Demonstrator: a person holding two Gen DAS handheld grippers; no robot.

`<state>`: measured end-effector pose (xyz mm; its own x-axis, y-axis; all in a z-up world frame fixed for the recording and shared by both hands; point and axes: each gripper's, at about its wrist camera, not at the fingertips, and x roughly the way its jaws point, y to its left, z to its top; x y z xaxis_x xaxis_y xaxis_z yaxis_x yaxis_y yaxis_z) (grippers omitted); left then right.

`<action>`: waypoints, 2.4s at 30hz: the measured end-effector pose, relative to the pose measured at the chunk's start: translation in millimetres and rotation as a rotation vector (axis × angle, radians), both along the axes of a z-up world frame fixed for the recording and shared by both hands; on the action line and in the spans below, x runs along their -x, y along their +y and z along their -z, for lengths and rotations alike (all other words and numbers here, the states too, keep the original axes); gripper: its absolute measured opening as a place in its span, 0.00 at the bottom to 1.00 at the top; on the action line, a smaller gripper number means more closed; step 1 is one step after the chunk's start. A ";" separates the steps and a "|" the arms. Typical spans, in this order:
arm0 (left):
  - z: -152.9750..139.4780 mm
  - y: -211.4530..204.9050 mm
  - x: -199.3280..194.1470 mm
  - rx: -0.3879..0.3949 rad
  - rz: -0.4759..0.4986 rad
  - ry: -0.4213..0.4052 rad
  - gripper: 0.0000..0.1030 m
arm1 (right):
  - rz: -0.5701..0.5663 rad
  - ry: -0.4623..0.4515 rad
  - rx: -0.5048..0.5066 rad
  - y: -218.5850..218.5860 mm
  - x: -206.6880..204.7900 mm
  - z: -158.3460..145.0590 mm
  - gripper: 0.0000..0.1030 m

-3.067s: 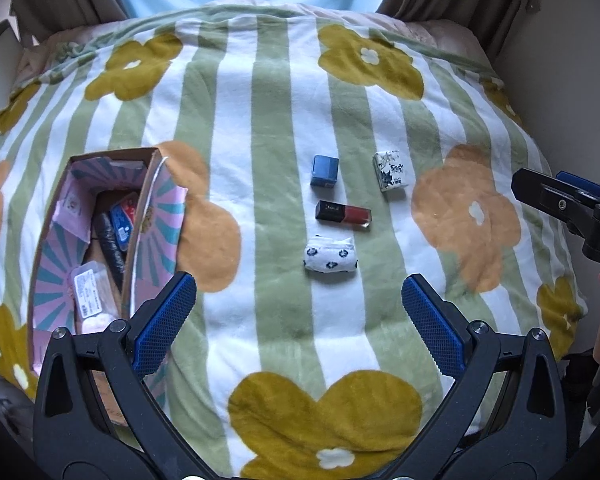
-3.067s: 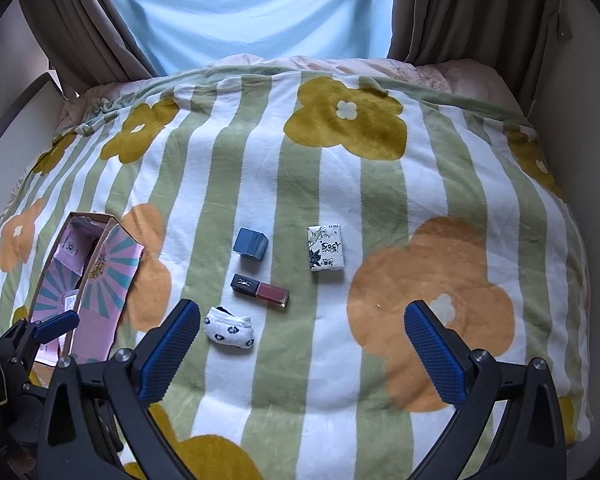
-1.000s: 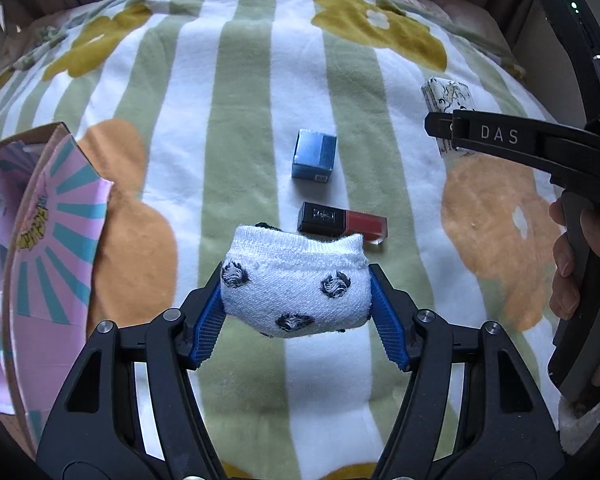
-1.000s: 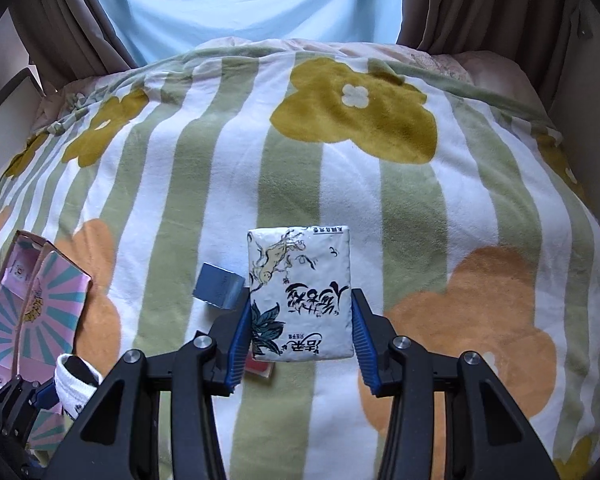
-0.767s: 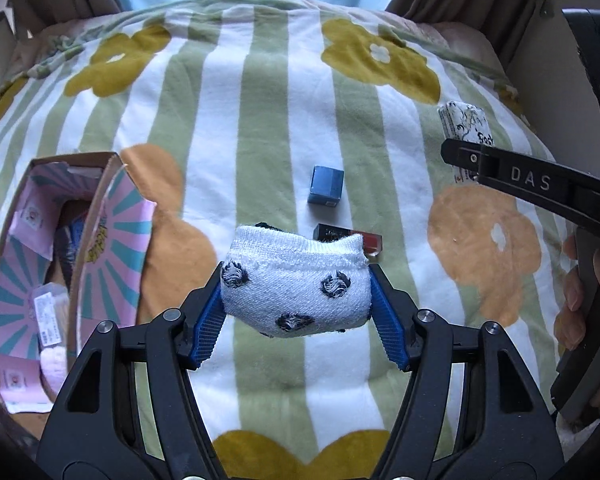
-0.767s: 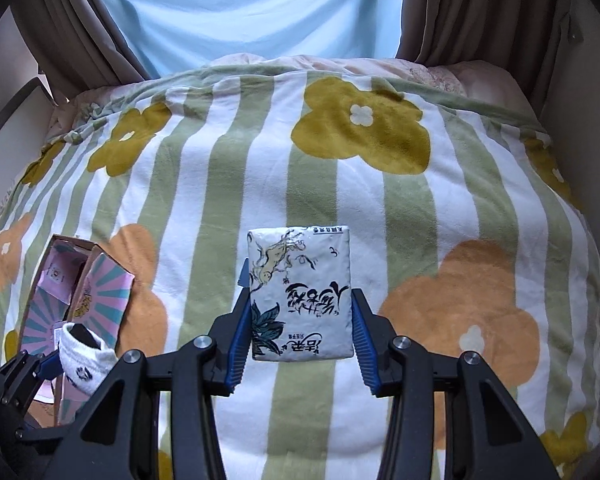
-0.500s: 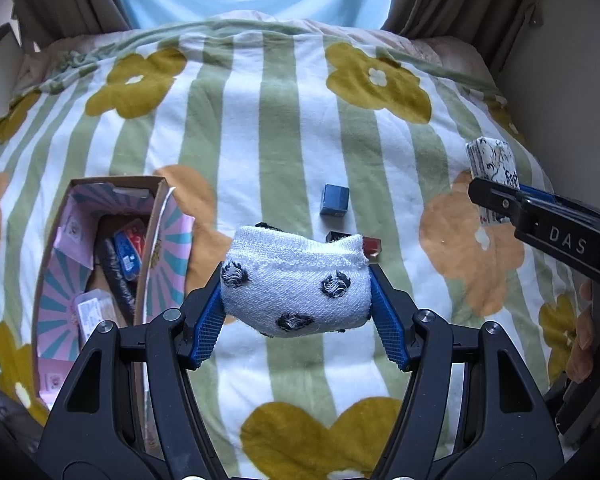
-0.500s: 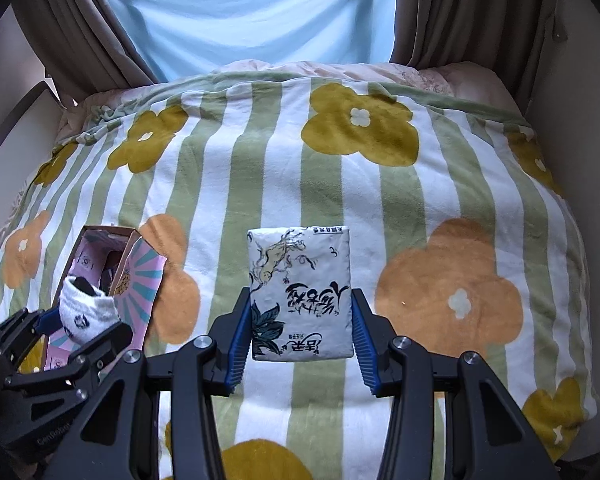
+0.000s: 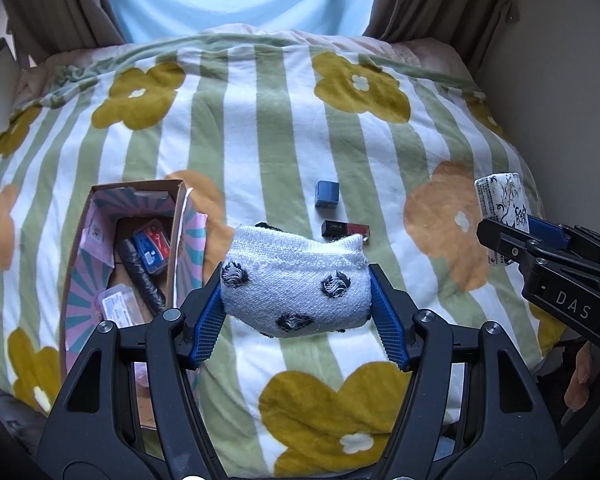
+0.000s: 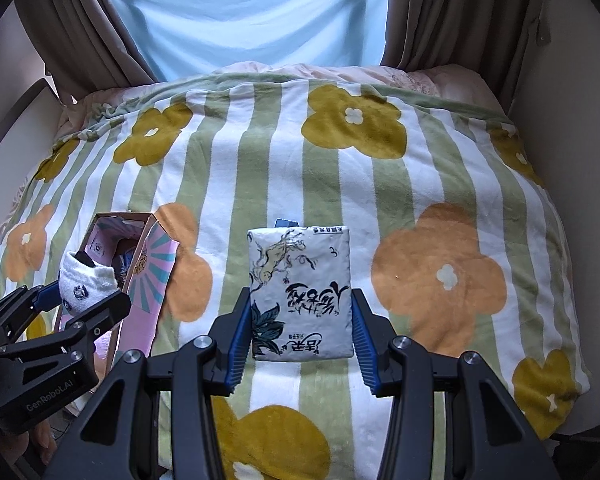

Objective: Organize objects
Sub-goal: 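Carry the sock with left tool while right tool carries tissue pack to box, then open both tools to drop the sock and tissue pack into the box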

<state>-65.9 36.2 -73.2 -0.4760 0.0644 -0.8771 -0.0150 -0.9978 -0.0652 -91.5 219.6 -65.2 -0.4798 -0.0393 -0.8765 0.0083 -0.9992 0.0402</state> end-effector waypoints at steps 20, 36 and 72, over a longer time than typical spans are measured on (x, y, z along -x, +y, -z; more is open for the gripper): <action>-19.1 -109.1 -40.7 0.019 -0.189 0.034 0.61 | -0.281 -0.016 0.043 -139.9 24.1 3.3 0.41; 30.9 -214.9 -82.0 0.014 -0.407 -0.071 0.61 | -0.476 -0.108 0.041 -254.1 61.6 58.4 0.41; 161.9 -247.6 -62.8 -0.008 -0.415 -0.246 0.61 | -0.570 -0.243 0.063 -345.6 145.9 187.5 0.42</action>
<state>-3.0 -211.4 -235.1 -0.2415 -0.0794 -0.9671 0.4008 -0.9158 -0.0249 -237.4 -126.0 -252.7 -0.1553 -0.2858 -0.9456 0.5229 -0.8359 0.1667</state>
